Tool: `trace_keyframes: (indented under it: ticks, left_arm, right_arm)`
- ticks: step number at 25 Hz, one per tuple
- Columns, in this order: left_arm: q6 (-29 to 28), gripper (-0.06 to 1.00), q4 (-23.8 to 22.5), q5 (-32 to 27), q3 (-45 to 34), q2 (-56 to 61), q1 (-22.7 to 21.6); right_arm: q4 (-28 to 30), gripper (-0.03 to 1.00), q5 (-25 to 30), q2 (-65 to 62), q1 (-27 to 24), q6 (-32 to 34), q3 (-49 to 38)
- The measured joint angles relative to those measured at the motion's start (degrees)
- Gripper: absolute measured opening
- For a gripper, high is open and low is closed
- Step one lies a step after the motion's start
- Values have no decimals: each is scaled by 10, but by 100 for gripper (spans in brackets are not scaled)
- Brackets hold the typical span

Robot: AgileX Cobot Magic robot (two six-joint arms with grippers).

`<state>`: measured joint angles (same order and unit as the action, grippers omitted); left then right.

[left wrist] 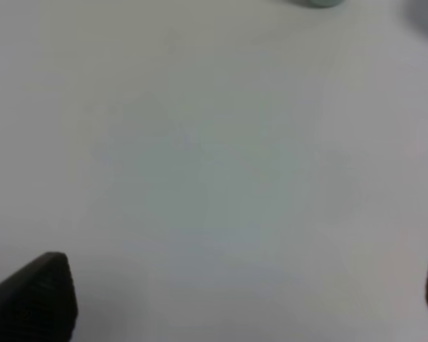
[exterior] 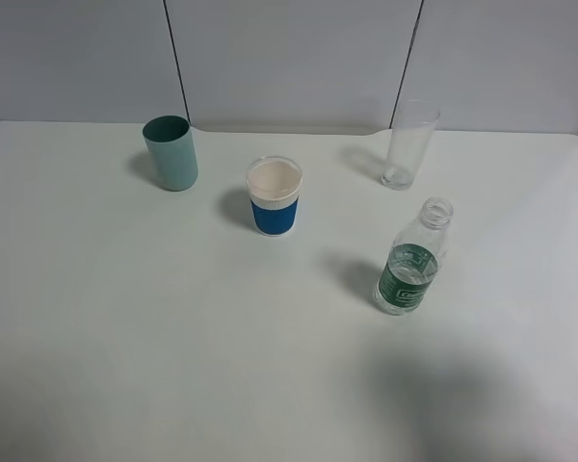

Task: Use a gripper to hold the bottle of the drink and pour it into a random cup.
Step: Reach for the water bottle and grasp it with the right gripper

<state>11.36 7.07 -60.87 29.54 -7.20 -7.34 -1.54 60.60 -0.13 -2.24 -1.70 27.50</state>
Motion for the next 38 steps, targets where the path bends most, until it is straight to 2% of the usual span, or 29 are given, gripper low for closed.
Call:
trace_keyframes:
  ticks: [14,20,28,34,38]
  left_arm:
    - [0,99,0,0,0,0,0]
    - [0,99,0,0,0,0,0]
    - [0,99,0,0,0,0,0]
    - [0,99,0,1,0,0,0]
    - [0,99,0,1,0,0,0]
  right_arm:
    - [0,79,0,0,0,0,0]
    - [1,79,0,0,30,0,0]
    - [5,79,-3,25,32,-4,4]
    - [5,79,-99,103,33,-47,19]
    - [5,79,-124,154,33,-59,19]
